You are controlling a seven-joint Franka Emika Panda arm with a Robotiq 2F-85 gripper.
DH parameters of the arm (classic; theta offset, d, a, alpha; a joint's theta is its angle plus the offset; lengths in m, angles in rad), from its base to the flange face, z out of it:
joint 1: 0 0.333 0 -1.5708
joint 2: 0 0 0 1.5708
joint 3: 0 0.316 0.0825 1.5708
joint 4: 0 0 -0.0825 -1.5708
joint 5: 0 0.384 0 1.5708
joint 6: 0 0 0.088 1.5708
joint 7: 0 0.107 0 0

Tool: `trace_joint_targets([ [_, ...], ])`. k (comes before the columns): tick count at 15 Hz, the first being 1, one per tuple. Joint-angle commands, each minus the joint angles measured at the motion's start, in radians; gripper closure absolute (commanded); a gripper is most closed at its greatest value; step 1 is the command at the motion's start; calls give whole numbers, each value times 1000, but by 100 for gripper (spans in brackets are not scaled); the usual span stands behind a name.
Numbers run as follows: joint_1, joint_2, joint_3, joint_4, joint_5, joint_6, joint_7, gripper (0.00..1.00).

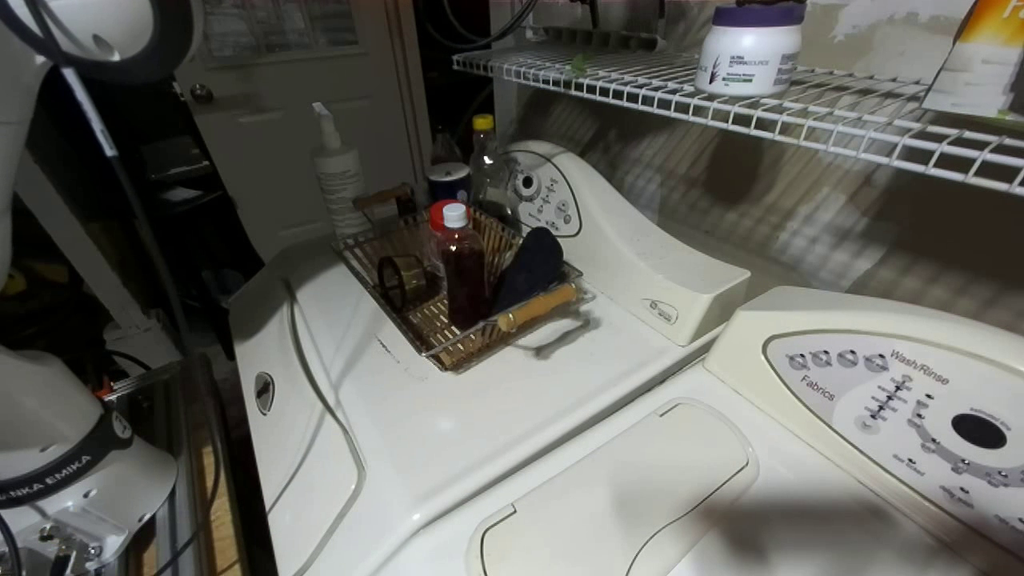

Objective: Move the light green object slightly backward

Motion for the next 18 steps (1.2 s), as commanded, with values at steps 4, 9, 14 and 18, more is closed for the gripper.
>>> trace_joint_targets([
  [4,34,-110,-39,-78,-42,36,57,0],
  [9,42,-250,-43,-226,-30,49,69,0],
  [14,44,-404,-27,-446,-1,68,65,0],
  [18,49,-526,-21,-620,21,93,92,0],
])
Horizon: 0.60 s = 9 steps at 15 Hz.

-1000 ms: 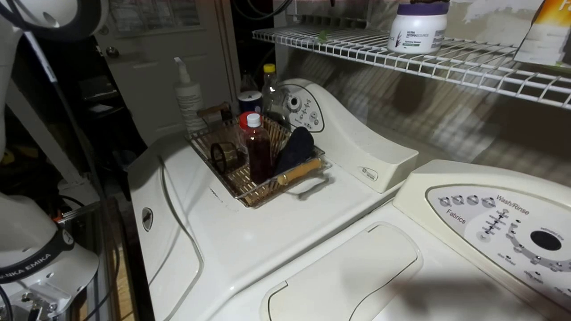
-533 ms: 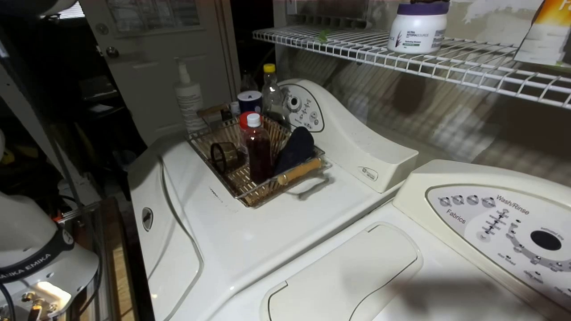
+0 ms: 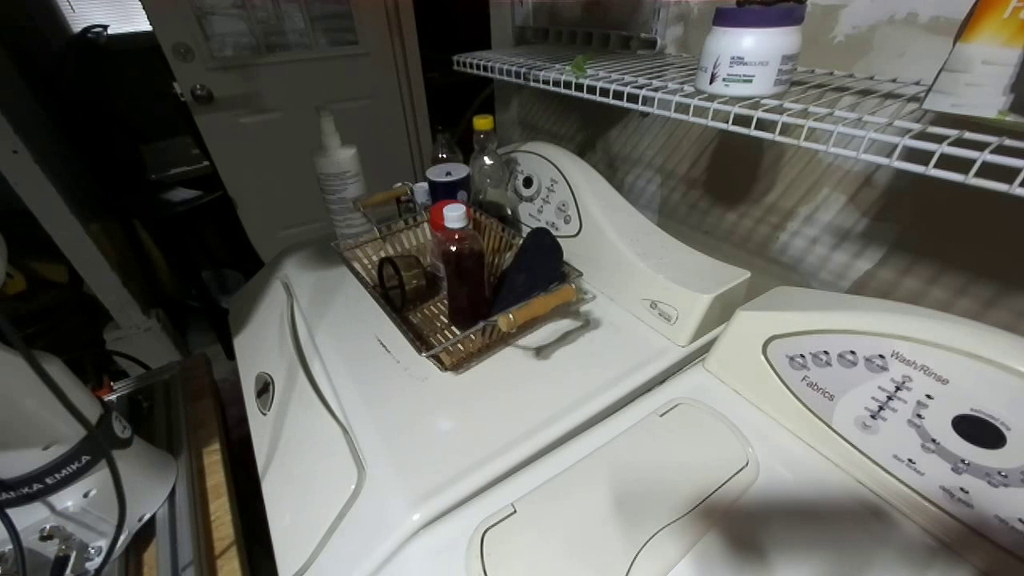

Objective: Move the light green object slightly backward

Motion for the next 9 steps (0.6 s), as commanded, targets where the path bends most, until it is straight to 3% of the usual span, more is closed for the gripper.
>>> trace_joint_targets([
  [1,9,-163,5,-242,33,64,31,0],
  [9,30,-410,10,-613,59,203,32,0],
])
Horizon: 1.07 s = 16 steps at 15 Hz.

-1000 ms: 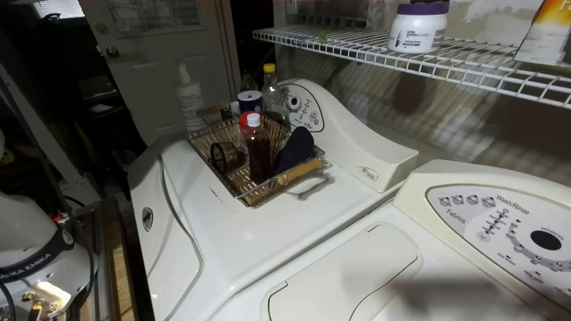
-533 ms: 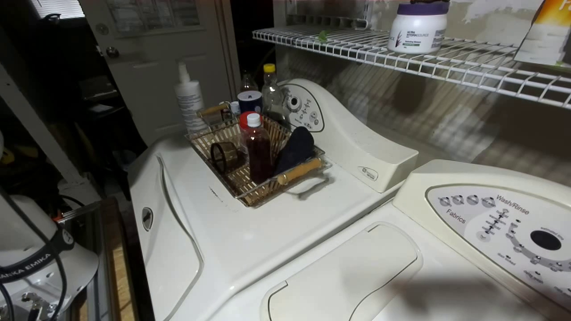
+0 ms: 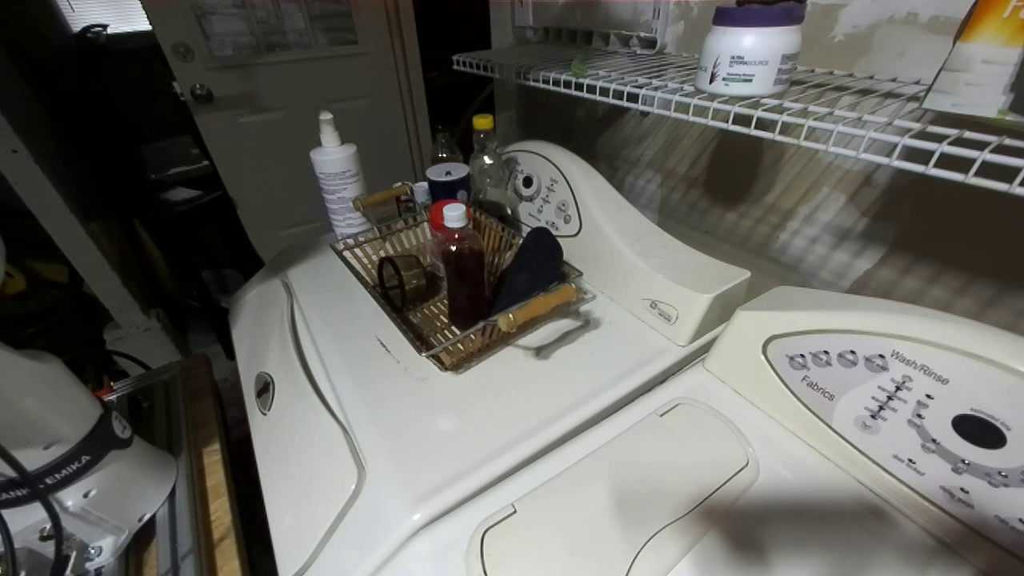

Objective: Move the light green object slightly backward

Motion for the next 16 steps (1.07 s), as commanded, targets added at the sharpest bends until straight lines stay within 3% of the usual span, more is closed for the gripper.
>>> trace_joint_targets([
  [1,26,-149,-4,-220,9,105,8,0],
  [9,78,-253,-17,-392,-16,238,16,0],
  [16,97,-228,-32,-376,-17,247,8,0],
])
